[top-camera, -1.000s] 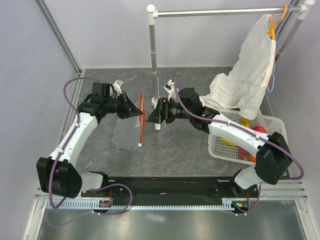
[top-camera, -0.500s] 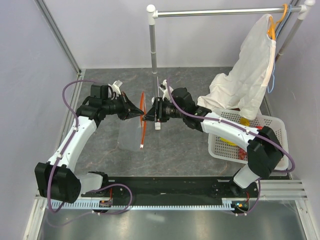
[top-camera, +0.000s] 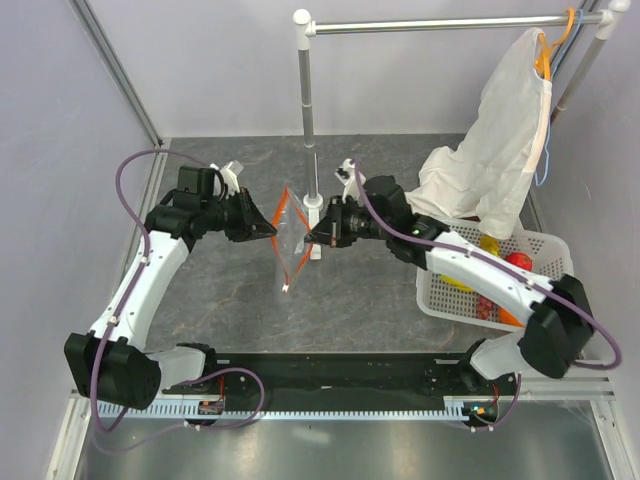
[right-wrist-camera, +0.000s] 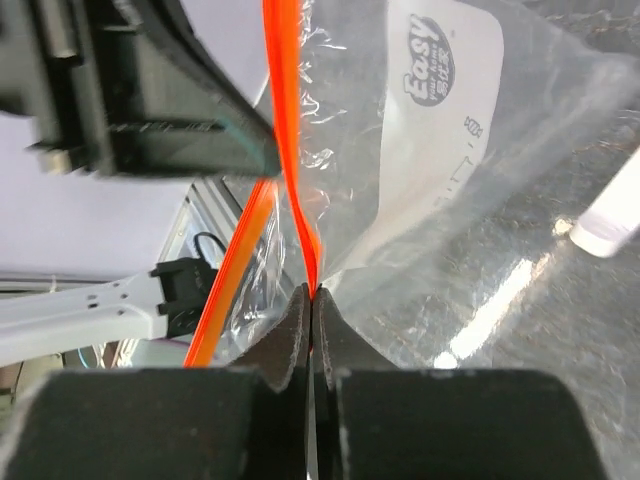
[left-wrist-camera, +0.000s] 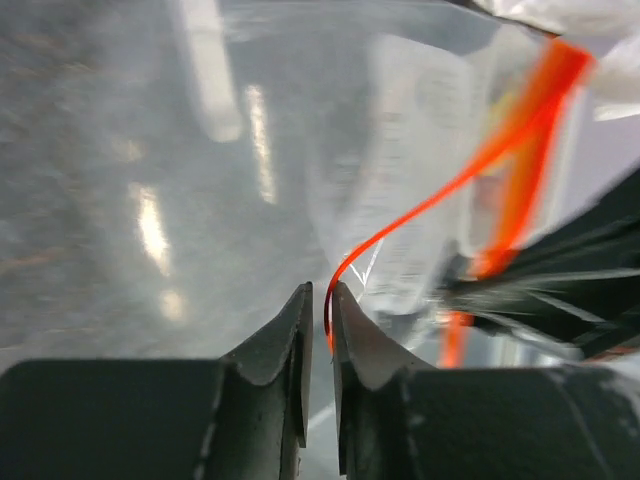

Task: Place the food in the zip-top bag and seal the zipper
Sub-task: Open the zipper of the food storage bag at the center of the board.

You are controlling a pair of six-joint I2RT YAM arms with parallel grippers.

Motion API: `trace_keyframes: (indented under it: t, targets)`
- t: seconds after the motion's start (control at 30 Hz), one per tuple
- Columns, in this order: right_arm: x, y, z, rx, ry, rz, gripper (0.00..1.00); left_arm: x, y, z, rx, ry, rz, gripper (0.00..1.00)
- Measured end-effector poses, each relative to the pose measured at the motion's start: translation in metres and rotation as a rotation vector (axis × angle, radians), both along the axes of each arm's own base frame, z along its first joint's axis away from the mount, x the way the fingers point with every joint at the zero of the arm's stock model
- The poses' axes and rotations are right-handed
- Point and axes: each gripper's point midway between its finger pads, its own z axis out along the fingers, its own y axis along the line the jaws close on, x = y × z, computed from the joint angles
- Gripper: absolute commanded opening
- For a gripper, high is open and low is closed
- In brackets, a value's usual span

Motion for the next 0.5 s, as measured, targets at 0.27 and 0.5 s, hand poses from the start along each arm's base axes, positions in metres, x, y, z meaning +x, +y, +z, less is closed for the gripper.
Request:
trace_keyframes:
  t: [0.27, 0.5]
  targets:
    - [-0.018, -0.015, 0.031, 0.070, -0.025, 0.013, 0.00, -0.015, 0.002, -0.003, 0.144, -0.093, -0.168, 0.48]
    - [-0.022, -0.006, 0.023, 0.079, 0.021, 0.030, 0.00, -0.026, -0.014, 0.008, 0.118, -0.145, -0.240, 0.57]
